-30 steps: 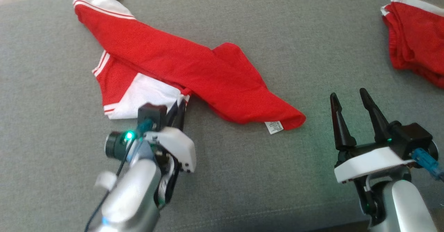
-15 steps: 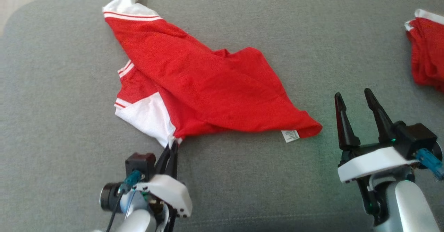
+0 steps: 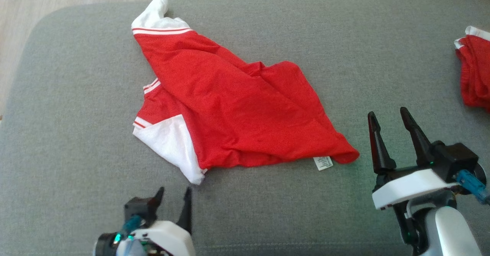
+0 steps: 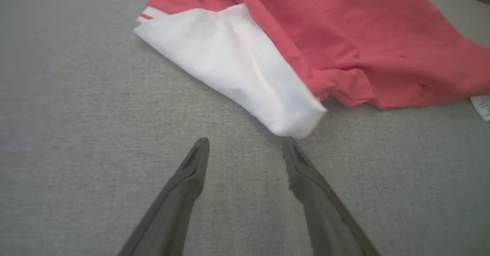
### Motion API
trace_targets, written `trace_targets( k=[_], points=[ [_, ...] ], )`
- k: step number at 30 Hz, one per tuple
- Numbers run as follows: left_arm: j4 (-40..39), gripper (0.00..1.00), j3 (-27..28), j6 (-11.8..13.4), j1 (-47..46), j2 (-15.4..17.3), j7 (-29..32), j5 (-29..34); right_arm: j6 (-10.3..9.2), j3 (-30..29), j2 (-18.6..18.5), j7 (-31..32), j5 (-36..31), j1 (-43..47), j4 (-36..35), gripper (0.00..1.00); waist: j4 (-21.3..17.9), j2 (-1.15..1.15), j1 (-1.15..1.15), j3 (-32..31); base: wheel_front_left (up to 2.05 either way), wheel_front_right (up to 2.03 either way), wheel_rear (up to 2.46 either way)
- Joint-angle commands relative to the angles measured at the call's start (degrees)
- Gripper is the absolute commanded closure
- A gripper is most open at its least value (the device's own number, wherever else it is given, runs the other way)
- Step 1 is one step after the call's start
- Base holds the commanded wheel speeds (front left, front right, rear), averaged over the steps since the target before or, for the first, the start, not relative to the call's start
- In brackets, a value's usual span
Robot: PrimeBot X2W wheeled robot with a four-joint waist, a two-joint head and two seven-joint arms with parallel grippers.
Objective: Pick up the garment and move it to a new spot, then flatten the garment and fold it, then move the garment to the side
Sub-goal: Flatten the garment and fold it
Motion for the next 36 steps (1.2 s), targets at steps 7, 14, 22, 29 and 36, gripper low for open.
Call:
trace_targets(
  k=[7, 14, 22, 29, 36],
  points=[
    [-7.0, 0.00, 5.1, 1.7, -3.7, 4.6, 1.0, -0.2, -0.05, 2.1, -0.2, -0.3, 0.5, -0.9, -1.7, 0.00, -1.1, 0.00, 0.00, -0.4, 0.00, 0.00, 0.00],
    [-3.1, 0.00, 5.1, 0.4, -10.7, 7.1, 4.9, 1.0, -0.05, 2.8, -0.2, -0.2, 0.5, -1.6, -1.8, 0.00, -3.1, 0.00, 0.00, 1.0, 0.00, 0.00, 0.00],
    [2.8, 0.00, 3.7, -0.9, -16.6, 6.3, 7.6, 1.4, -0.05, 2.6, -0.2, -0.4, 0.6, -2.3, -1.7, 0.00, -5.4, 0.00, 0.00, 2.9, 0.00, 0.00, 0.00],
    [7.5, 0.00, 3.3, 0.0, -19.1, 6.1, 8.0, 2.3, -0.05, 2.5, -0.2, -0.8, 0.7, -2.8, -1.5, 0.00, -6.3, 0.00, 0.00, 3.5, 0.00, 0.00, 0.00],
    [10.2, 0.00, 2.3, -0.1, -21.3, 4.9, 7.4, 2.7, -0.05, 2.6, -0.2, -1.1, 0.9, -3.1, -1.3, 0.00, -6.6, 0.00, 0.00, 4.0, 0.00, 0.00, 0.00]
  ],
)
